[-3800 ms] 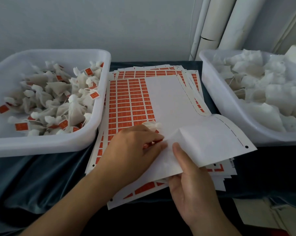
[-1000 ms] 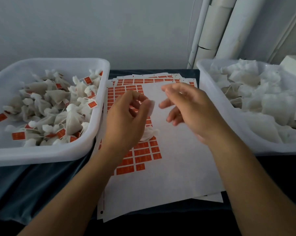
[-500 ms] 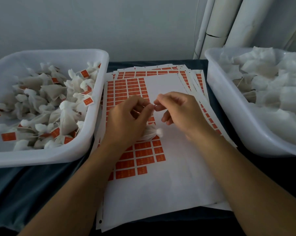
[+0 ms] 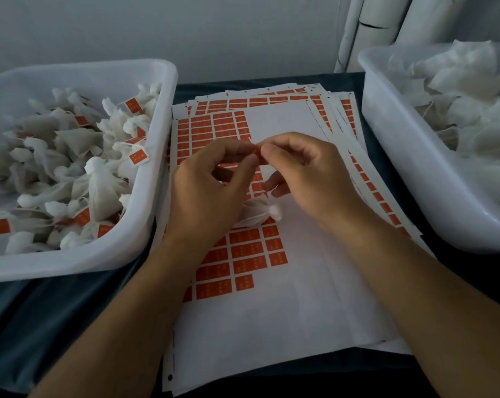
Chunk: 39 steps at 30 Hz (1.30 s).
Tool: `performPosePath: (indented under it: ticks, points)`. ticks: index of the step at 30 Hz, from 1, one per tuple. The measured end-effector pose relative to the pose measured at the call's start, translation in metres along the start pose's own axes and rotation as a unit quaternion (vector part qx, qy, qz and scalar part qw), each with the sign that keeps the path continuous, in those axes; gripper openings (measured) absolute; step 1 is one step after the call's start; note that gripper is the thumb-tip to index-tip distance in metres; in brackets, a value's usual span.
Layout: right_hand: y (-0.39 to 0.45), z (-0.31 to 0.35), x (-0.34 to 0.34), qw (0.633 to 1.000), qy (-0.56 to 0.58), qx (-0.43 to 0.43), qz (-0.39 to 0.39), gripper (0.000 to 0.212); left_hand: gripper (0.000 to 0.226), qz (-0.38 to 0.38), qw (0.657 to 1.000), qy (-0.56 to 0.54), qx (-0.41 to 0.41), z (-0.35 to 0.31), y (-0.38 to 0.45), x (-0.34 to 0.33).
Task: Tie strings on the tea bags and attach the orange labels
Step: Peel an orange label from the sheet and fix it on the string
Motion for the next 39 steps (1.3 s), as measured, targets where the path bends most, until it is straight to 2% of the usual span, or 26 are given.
performPosePath:
  ticks: [11, 13, 16, 18, 22, 27, 31, 36, 39]
  points:
    - [0.0, -0.003, 0.015, 0.995, 0.0, 0.012, -0.101, 0.015, 0.028, 0.076, 0.997, 0.033, 0.008, -0.001, -0.006, -0.002]
    - [0.001, -0.004, 0.02, 0.993, 0.007, 0.007, -0.119, 0.016, 0.024, 0.117, 0.992, 0.043, -0.001, -0.001, -0.006, 0.004]
    - [0.002, -0.008, 0.024, 0.991, 0.017, -0.003, -0.131, 0.014, 0.033, 0.219, 0.965, 0.143, -0.024, 0.003, -0.014, -0.004]
    - [0.002, -0.009, 0.024, 0.991, 0.022, -0.003, -0.131, 0.013, 0.035, 0.251, 0.946, 0.2, -0.036, 0.006, -0.018, -0.011]
    - [0.004, -0.007, 0.023, 0.992, 0.025, 0.012, -0.127, 0.013, 0.014, 0.226, 0.956, 0.184, -0.039, 0.006, -0.013, -0.006]
    - [0.003, -0.008, 0.023, 0.992, 0.023, 0.014, -0.127, 0.009, 0.014, 0.225, 0.963, 0.149, -0.023, 0.006, -0.011, -0.001]
    - [0.003, -0.007, 0.024, 0.991, 0.027, 0.014, -0.129, 0.009, 0.007, 0.227, 0.971, 0.076, 0.001, 0.004, -0.01, 0.001]
    - [0.003, -0.006, 0.024, 0.991, 0.027, 0.012, -0.129, 0.008, 0.026, 0.227, 0.973, 0.039, 0.009, -0.001, -0.011, -0.003]
    - [0.003, -0.006, 0.024, 0.991, 0.029, 0.01, -0.13, 0.008, 0.025, 0.246, 0.968, 0.051, 0.019, 0.003, -0.013, -0.007]
Point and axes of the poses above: each hand's wrist, its own y-axis towards the middle knuckle, its own x-axis out of the back of the hand, z = x × y, the point moved 6 cm from there along y, towards the middle knuckle, and after that the axes turned 12 degrees about x, right-handed, at the moved point
